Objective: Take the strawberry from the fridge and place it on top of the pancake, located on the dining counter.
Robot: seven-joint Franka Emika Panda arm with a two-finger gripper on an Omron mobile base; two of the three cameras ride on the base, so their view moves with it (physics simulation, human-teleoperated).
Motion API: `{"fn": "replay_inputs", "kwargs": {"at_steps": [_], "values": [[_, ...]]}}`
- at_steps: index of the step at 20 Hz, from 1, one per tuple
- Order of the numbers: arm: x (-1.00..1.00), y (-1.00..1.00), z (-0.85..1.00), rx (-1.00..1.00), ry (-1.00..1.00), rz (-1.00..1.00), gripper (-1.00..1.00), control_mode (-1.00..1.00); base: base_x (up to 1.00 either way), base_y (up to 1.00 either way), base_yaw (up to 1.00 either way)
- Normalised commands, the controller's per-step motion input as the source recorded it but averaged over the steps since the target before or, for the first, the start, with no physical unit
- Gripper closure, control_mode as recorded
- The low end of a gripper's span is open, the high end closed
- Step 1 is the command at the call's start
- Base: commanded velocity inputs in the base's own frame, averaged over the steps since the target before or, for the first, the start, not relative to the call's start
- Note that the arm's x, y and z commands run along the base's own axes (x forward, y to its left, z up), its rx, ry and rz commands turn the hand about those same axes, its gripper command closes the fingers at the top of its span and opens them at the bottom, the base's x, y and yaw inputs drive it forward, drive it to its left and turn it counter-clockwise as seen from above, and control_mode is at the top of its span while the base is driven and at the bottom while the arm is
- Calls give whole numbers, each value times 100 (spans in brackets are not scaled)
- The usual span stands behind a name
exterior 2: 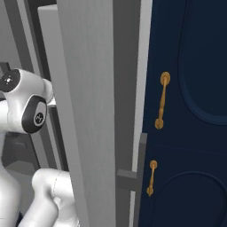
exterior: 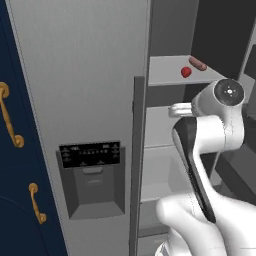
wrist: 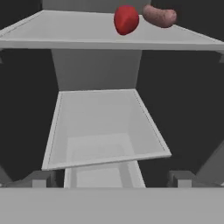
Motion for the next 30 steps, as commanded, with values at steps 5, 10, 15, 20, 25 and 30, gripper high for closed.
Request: {"fn": "replay_inputs", "kwargs": {"at_steps": [5, 10, 15, 20, 25, 30], "values": [[42, -20, 70, 3, 5, 0, -100, -100, 0, 0, 0], [74, -9, 13, 5, 9, 0, -100, -100, 0, 0, 0], [75, -11, 5, 6, -4, 0, -100, -100, 0, 0, 0], [71, -2, 16, -1, -9, 0, -100, -100, 0, 0, 0], [77, -23, 16, 0, 5, 0, -100, -100, 0, 0, 0], [27, -9, 11, 0, 13, 0, -100, -100, 0, 0, 0]]}}
